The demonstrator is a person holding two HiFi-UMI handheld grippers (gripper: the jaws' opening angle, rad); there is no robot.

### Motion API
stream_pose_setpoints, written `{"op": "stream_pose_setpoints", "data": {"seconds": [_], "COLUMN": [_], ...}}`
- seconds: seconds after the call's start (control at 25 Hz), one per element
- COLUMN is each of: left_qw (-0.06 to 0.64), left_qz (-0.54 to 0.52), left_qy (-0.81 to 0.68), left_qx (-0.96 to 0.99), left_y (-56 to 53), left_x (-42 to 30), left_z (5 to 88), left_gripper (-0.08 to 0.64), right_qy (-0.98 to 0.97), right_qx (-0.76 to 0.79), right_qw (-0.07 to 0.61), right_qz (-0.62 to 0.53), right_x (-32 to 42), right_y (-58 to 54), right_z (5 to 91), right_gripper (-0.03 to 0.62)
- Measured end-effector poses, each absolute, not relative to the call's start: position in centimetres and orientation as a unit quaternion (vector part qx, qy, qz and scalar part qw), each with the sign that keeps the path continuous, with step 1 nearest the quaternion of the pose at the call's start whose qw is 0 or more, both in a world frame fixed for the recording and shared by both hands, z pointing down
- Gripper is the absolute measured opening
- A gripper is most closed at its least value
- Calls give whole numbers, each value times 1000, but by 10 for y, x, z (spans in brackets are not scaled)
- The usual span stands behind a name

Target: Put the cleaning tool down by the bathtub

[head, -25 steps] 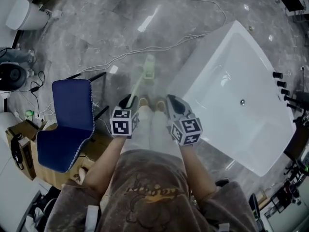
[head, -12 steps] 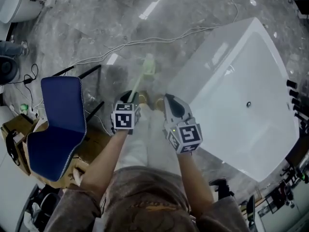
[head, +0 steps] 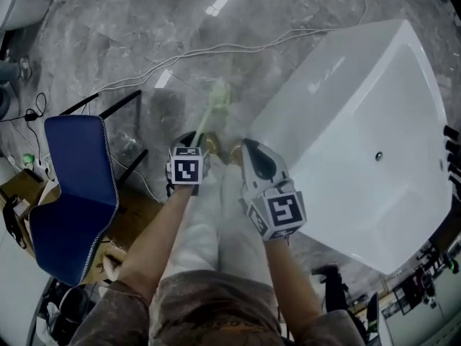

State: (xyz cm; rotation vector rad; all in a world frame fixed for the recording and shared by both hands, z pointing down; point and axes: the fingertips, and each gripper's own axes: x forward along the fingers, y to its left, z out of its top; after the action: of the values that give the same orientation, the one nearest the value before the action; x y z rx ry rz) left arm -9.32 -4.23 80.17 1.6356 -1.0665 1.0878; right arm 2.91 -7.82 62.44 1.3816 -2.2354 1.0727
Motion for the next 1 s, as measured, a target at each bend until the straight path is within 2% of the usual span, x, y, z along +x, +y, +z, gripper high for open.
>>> {"op": "stream_pose_setpoints", "data": {"seconds": [0.32,1.0], "left_qw": [458,481], "left_qz": [462,509], "left_qy": [-416,-399], "left_qx": [636,591], "left_y": [-43,-71], "left_x": [-91,-69], "left_z": [860,921], "left_gripper": [98,100], "right_qy": [-778,-777], "right_qx": [479,468], "right_qw": [136,138], "right_qz": [383,398], "right_x": [22,19], "right_y": [-90,-85], "right_z": [645,660], "right_gripper": [0,0]}}
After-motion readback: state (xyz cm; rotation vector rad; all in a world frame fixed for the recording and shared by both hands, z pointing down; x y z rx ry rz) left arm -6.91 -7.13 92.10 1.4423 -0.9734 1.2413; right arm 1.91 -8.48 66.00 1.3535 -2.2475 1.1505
